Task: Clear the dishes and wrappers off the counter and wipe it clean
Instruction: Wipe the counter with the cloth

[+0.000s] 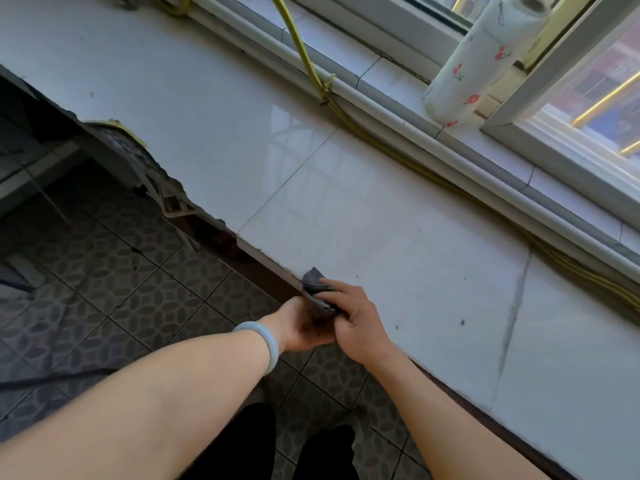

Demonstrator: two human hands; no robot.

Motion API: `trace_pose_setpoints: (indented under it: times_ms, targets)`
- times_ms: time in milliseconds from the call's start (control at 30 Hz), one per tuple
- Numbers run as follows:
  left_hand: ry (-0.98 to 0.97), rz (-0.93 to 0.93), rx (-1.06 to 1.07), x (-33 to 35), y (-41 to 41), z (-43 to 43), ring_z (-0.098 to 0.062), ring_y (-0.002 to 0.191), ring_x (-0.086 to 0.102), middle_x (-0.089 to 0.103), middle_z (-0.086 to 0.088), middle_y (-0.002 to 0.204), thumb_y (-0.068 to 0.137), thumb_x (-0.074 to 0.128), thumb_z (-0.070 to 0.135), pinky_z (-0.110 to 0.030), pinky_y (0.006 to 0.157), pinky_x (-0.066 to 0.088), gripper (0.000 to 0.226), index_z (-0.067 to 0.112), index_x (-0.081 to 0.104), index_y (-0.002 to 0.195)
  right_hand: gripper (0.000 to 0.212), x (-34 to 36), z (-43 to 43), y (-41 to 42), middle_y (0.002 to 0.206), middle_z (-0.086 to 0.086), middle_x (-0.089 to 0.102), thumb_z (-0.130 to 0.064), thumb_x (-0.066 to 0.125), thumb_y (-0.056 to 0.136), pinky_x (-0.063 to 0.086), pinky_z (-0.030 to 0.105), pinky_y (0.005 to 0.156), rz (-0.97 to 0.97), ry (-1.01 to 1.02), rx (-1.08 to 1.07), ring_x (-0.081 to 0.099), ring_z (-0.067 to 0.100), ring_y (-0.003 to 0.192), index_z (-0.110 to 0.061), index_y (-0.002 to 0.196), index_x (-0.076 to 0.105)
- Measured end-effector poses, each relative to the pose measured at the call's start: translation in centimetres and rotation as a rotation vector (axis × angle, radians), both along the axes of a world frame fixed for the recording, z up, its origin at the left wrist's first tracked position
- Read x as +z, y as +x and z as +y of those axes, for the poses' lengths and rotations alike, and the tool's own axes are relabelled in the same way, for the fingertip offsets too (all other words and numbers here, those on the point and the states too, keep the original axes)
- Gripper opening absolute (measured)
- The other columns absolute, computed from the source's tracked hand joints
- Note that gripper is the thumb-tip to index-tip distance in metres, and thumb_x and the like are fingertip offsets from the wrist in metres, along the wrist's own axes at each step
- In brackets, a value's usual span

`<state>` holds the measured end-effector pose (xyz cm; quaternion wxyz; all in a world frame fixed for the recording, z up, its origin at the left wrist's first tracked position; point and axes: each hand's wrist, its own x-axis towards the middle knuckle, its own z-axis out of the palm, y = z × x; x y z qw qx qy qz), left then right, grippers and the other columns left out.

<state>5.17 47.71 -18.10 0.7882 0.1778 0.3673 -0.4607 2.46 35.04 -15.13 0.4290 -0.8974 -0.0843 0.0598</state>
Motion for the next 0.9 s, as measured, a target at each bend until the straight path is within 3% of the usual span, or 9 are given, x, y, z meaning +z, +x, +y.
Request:
trace_pose_setpoints:
  times_ms: [133, 267, 400, 533, 667, 800, 900]
  targets:
    - [0.165, 0.005, -0.035, 0.0, 0.8, 1.0, -0.044, 0.098, 0.063, 0.062, -0.028, 0.109, 0.097, 0.046, 0.004, -0.055, 0.068, 0.059, 0.027, -0.008, 0.055, 0.12, 0.057, 0.8, -1.8, 1.0, 0.129, -0.01, 0.061, 0.009, 0.043, 0.07, 0.035, 0.02, 0.106, 0.04, 0.162, -0.331, 0.052, 0.01, 0.124, -0.02, 0.108, 0.073]
    - [0.22, 0.002, -0.068, 0.6, 1.4, 2.3, -0.041, 0.098, 0.06, 0.056, -0.027, 0.112, 0.099, 0.042, 0.005, -0.053, 0.059, 0.059, 0.027, -0.008, 0.05, 0.121, 0.052, 0.3, -4.3, 1.8, 0.124, -0.009, 0.056, 0.018, 0.045, 0.077, 0.03, 0.017, 0.1, -0.019, -0.089, -0.596, 0.05, 0.025, 0.122, -0.009, 0.113, 0.07]
    - [0.211, -0.026, -0.124, 0.6, 1.5, 2.8, -0.04, 0.095, 0.062, 0.058, -0.027, 0.11, 0.1, 0.043, 0.008, -0.05, 0.058, 0.06, 0.029, -0.009, 0.051, 0.122, 0.054, -0.5, -1.0, 1.3, 0.133, 0.003, 0.058, 0.015, 0.041, 0.071, 0.027, 0.018, 0.103, 0.009, -0.223, -0.49, 0.046, 0.031, 0.122, -0.006, 0.112, 0.071]
    - [0.215, -0.052, -0.05, 0.7, 2.1, 3.9, -0.038, 0.102, 0.063, 0.06, -0.025, 0.124, 0.099, 0.045, 0.007, -0.053, 0.068, 0.059, 0.031, -0.007, 0.057, 0.123, 0.061, 0.2, 4.2, 2.0, 0.138, -0.004, 0.05, 0.018, 0.043, 0.073, 0.02, 0.01, 0.105, 0.073, -0.156, -0.324, 0.036, 0.017, 0.128, -0.011, 0.121, 0.067]
    - [0.302, -0.049, 0.063, 2.0, 3.4, 7.0, -0.038, 0.092, 0.066, 0.067, -0.025, 0.102, 0.098, 0.044, 0.006, -0.051, 0.073, 0.059, 0.027, -0.007, 0.061, 0.114, 0.06, 2.0, 7.5, 4.5, 0.133, -0.007, 0.055, 0.018, 0.041, 0.074, 0.025, -0.001, 0.097, 0.146, 0.048, -0.259, 0.046, 0.009, 0.125, -0.013, 0.119, 0.068]
    - [0.381, -0.022, 0.131, 2.7, 4.5, 11.4, -0.042, 0.118, 0.054, 0.058, -0.03, 0.098, 0.103, 0.036, 0.013, -0.049, 0.098, 0.045, 0.034, -0.014, 0.052, 0.118, 0.054, 3.2, 7.5, 6.8, 0.135, 0.003, 0.053, 0.016, 0.043, 0.08, 0.032, 0.021, 0.105, 0.072, 0.05, -0.486, 0.046, 0.018, 0.124, -0.007, 0.125, 0.063]
    - [0.427, -0.033, 0.164, 3.0, 5.0, 14.2, -0.041, 0.124, 0.051, 0.056, -0.03, 0.102, 0.104, 0.033, 0.014, -0.046, 0.102, 0.043, 0.037, -0.014, 0.053, 0.116, 0.055, 2.4, 7.1, 7.5, 0.147, 0.008, 0.043, 0.009, 0.041, 0.084, 0.031, 0.038, 0.113, 0.151, -0.129, -0.582, 0.038, 0.033, 0.129, -0.01, 0.133, 0.056]
